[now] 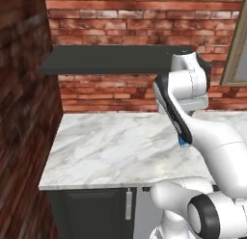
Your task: Move the drinks to the dining counter.
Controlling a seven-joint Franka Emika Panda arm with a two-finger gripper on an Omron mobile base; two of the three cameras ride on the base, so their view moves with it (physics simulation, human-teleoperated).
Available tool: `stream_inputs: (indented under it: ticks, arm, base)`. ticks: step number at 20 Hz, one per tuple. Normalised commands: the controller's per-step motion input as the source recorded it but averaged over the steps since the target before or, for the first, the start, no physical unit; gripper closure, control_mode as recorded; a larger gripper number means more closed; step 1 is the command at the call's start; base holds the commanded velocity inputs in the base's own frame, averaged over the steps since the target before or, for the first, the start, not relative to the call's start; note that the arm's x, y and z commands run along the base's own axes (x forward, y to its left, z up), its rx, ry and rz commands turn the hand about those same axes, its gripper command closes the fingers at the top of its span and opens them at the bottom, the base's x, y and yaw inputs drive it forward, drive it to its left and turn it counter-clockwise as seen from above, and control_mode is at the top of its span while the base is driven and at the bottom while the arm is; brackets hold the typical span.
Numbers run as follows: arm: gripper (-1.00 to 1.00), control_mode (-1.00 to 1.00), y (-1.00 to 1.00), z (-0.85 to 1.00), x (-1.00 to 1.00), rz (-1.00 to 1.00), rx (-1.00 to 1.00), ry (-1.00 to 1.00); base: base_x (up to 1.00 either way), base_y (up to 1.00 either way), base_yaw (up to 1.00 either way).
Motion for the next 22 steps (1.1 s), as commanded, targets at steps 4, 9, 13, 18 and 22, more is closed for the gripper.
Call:
stream_inputs:
  ticks: [4, 9, 13, 18, 22]
  arm:
    - [1.0, 1.0, 0.0, 0.0, 0.0, 0.0, 0.0, 0.0]
    - [1.0, 1.0, 0.0, 0.0, 0.0, 0.0, 0.0, 0.0]
    - [1.0, 1.0, 0.0, 0.0, 0.0, 0.0, 0.0, 0.0]
    - [1.0, 1.0, 0.0, 0.0, 0.0, 0.0, 0.0, 0.0]
    - [1.0, 1.0, 0.0, 0.0, 0.0, 0.0, 0.0, 0.0]
  base:
    - [-0.94, -0.43, -0.44]
    - [-0.96, -0.61, -0.31]
    - [-0.17, -1.0, -0.43]
    - [0.16, -1.0, -0.57]
    - [0.21, -1.0, -0.63]
